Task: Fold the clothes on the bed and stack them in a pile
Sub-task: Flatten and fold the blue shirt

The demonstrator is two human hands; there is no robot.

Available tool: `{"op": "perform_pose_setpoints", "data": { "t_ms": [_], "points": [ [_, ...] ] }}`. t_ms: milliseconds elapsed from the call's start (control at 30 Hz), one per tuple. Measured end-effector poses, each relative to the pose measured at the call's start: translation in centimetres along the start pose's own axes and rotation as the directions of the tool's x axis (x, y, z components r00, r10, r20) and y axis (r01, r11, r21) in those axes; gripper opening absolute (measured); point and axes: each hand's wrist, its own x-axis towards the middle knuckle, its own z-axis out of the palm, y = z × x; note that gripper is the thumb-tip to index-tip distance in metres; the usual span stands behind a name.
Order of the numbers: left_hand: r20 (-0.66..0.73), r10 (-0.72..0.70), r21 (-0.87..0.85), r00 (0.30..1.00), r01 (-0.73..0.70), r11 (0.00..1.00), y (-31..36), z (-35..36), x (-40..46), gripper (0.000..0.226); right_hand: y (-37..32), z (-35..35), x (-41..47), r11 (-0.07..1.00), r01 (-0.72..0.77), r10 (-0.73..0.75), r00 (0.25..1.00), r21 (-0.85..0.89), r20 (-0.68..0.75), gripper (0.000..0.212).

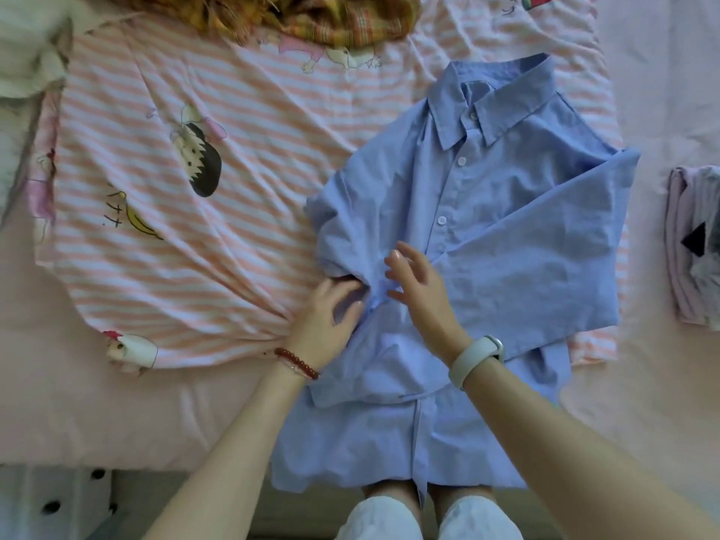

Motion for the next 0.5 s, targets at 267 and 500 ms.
{"op": "perform_pose_setpoints", "data": {
  "t_ms": [267, 500],
  "points": [
    [-0.209, -0.710, -0.606, 0.672, 0.481, 0.634, -3.6, -2.0, 1.8, 0.016, -0.5, 1.5, 3.6, 0.922, 0.033, -0.081, 0.991, -0.385, -0.109, 0.004],
    [0.386, -0.540, -0.778, 0.748, 0.578, 0.246, -2.1, -1.3, 4.7, 0.042, 0.1, 1.1, 1.8, 0.987, 0.032, -0.025, 0.999, -0.159, 0.047, 0.032]
  ]
}}
